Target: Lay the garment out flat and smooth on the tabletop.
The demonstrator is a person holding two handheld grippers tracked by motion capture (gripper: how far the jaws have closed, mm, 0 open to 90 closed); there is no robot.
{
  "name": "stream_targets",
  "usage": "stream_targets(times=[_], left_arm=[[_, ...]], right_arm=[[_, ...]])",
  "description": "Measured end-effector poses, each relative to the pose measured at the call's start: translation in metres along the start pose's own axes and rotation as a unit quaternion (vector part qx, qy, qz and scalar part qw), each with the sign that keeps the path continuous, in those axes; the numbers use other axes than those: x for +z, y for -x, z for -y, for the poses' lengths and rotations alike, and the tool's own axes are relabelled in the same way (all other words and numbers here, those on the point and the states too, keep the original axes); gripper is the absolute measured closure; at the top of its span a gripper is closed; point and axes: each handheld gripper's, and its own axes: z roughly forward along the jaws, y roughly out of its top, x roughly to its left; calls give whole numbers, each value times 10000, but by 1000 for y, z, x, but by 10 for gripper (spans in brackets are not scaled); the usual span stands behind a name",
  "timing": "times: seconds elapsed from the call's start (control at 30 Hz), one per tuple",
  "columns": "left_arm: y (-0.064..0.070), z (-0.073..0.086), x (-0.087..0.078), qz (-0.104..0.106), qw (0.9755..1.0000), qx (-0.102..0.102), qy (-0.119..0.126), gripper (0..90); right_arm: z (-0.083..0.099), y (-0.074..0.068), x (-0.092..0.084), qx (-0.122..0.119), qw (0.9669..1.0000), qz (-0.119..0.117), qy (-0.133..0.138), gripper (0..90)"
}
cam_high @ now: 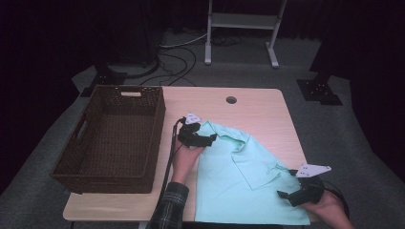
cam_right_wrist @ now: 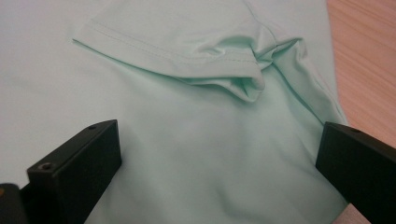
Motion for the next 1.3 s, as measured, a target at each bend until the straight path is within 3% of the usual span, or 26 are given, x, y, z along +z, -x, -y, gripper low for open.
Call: stream_targets(times=[0.1,0.23,0.33,0.5,0.57,0.83,1.07,1.3], left_arm=[[13,3,13,12,9995,230,-235,14],[26,12,24,9,9977,398,-555,12],[28,22,22,-69,9969,400,-681,12],[23,44,9,-128,9963,186,-828,12],[22,50,3,-174,9958,190,-882,12],[31,54,-16,-251,9971,259,-666,12],[69,54,-30,-43,9974,560,-455,12],[94,68,-24,-4,9947,825,-607,12]], right_arm=[[0,0,0,1,10000,1,2,0],[0,0,0,12,10000,2,12,0],[0,0,0,11,10000,3,17,0],[0,0,0,17,10000,6,19,0],[0,0,0,19,10000,9,18,0],[0,0,0,19,10000,11,21,0],[1,0,0,18,10000,9,45,0],[0,1,0,-20,10000,-30,13,0]])
